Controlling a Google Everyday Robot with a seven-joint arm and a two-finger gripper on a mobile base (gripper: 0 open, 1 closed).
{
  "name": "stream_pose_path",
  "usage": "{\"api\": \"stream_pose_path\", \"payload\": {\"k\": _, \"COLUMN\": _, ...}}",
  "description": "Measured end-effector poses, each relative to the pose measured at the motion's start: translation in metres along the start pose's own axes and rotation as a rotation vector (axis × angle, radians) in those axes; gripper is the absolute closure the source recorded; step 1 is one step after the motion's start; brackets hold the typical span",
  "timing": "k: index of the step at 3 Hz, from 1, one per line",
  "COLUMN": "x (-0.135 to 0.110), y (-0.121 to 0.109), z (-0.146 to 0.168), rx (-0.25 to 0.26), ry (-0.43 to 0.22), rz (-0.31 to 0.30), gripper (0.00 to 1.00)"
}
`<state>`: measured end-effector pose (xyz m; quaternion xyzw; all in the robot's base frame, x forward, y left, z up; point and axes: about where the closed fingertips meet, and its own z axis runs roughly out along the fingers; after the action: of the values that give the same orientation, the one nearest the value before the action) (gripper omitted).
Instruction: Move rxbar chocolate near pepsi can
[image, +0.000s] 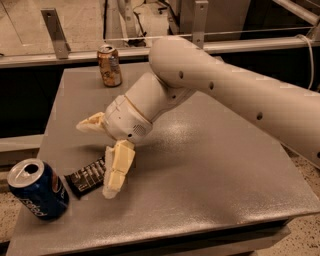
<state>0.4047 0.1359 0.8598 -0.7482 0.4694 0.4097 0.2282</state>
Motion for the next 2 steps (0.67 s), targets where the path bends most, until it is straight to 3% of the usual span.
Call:
{"api": "stream_pose_path", "payload": {"k": 1, "x": 0.01, "y": -0.006, "z": -0.044, "rx": 0.101, "ry": -0.028, "rz": 0.011, "gripper": 0.0}}
{"api": "stream_pose_path", "payload": {"k": 2, "x": 0.025, "y": -0.009, "z": -0.141, "rx": 0.317, "ry": -0.055, "rz": 0.003, "gripper": 0.0}}
